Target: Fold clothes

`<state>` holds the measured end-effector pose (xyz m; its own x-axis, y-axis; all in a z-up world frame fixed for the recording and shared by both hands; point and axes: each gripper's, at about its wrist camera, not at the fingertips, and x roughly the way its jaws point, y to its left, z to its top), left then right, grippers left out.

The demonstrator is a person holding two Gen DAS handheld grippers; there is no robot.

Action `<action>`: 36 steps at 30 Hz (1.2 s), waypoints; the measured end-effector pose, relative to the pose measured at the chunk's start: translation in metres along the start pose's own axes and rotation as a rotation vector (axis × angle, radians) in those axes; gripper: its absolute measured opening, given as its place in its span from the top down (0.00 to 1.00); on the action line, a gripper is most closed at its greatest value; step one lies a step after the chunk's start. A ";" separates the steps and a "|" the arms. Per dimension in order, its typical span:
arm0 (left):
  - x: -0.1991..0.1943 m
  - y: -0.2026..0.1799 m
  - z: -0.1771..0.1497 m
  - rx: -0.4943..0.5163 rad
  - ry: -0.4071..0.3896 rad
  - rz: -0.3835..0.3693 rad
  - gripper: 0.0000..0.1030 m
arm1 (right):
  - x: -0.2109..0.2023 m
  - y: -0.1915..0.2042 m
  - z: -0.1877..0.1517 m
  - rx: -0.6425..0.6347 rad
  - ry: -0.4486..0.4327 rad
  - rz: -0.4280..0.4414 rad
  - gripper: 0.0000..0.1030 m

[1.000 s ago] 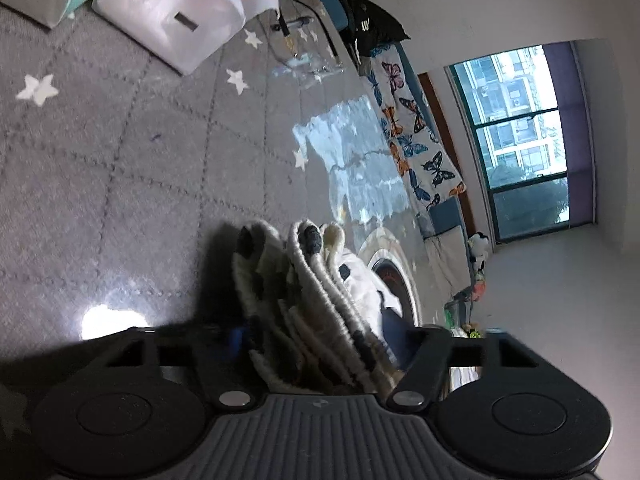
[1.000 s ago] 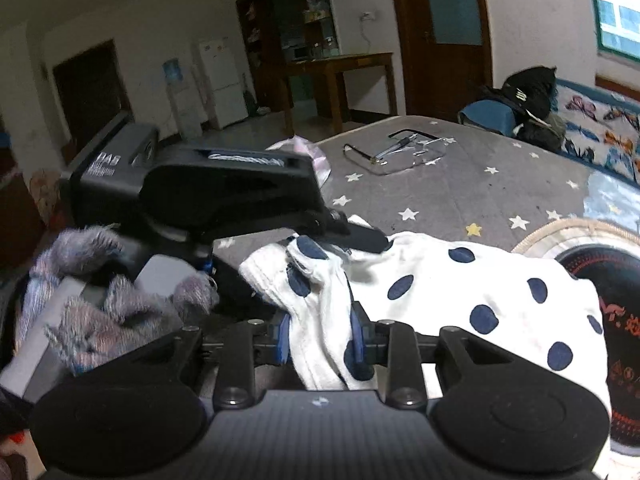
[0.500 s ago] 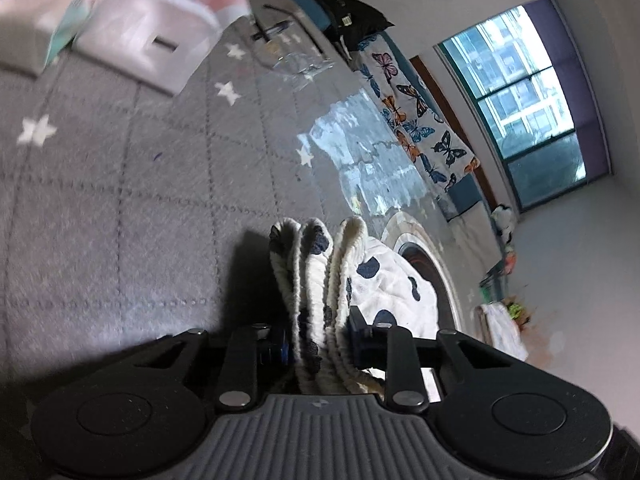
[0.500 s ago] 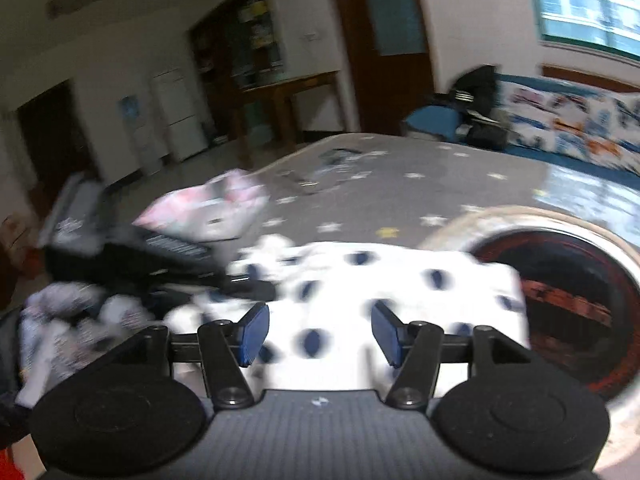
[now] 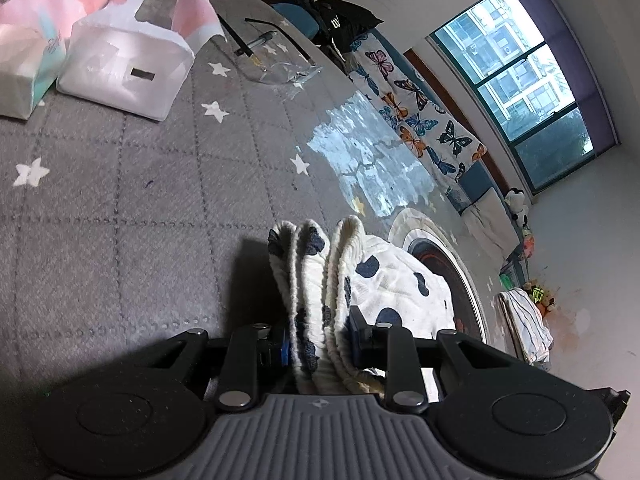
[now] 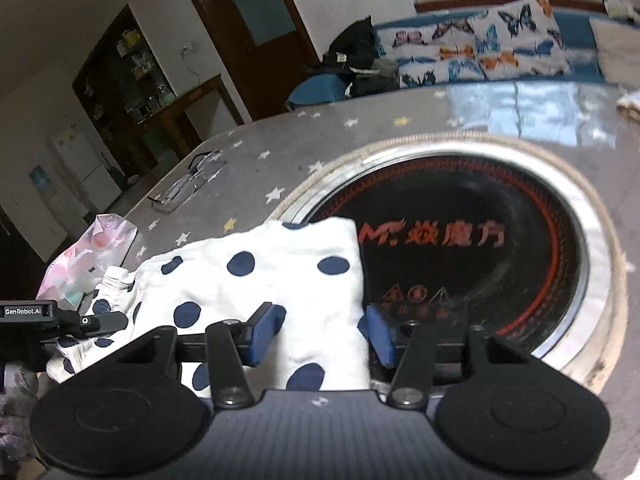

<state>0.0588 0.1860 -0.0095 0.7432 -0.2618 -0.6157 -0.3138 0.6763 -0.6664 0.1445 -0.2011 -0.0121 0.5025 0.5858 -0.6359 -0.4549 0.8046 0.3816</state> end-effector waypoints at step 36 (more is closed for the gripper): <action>0.110 -0.227 -0.059 0.385 0.178 -0.156 0.74 | -0.182 -0.125 -0.014 0.177 -0.287 -0.317 0.93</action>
<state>0.1768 -0.0368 0.0495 0.6402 -0.4729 -0.6054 0.0620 0.8173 -0.5728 0.0999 -0.4100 0.0465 0.7912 0.2917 -0.5375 -0.1263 0.9379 0.3230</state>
